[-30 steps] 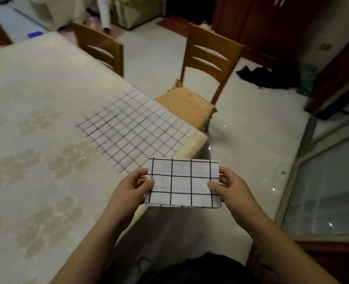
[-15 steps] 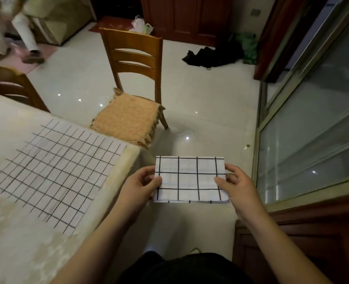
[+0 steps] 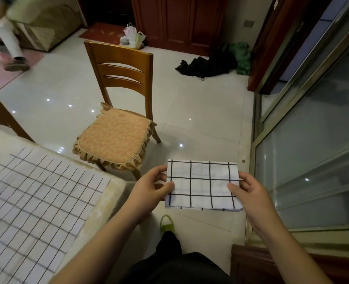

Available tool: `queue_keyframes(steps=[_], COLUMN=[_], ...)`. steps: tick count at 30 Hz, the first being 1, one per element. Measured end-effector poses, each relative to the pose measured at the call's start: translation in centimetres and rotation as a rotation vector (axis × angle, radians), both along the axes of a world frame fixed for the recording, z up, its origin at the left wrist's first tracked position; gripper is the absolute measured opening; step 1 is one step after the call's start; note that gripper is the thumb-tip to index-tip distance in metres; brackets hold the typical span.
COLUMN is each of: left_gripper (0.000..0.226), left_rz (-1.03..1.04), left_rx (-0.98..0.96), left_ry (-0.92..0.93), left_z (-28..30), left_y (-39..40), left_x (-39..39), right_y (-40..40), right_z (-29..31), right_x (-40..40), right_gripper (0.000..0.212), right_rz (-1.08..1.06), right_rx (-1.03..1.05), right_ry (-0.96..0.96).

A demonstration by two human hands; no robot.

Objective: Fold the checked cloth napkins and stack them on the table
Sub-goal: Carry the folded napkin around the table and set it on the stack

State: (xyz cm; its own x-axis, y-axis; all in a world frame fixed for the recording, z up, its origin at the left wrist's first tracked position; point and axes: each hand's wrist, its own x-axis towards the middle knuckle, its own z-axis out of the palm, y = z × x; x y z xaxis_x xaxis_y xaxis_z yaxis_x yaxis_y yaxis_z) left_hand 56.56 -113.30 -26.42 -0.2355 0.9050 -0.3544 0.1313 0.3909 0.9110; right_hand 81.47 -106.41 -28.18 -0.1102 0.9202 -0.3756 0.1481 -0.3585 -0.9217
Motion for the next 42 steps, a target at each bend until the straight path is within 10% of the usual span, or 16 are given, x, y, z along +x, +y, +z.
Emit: queue_keyframes(steps=[17,42], left_gripper=[0.042,0.044], left_rz=[0.061,0.159], left_rx=[0.01,-0.07], left_ry=[-0.205,0.115], left_z=[-0.2,0.9], left_y=[17.4,50.9], left_x=[-9.1,-9.3], right_y=[16.7,53.2], right_z=[1.5,-0.7], right_x=[-9.2,-10.0], right_gripper=[0.027,0.027], right_rz=[0.004,0.178], right_rx=[0.01,-0.076], right_ry=[0.012,0.083])
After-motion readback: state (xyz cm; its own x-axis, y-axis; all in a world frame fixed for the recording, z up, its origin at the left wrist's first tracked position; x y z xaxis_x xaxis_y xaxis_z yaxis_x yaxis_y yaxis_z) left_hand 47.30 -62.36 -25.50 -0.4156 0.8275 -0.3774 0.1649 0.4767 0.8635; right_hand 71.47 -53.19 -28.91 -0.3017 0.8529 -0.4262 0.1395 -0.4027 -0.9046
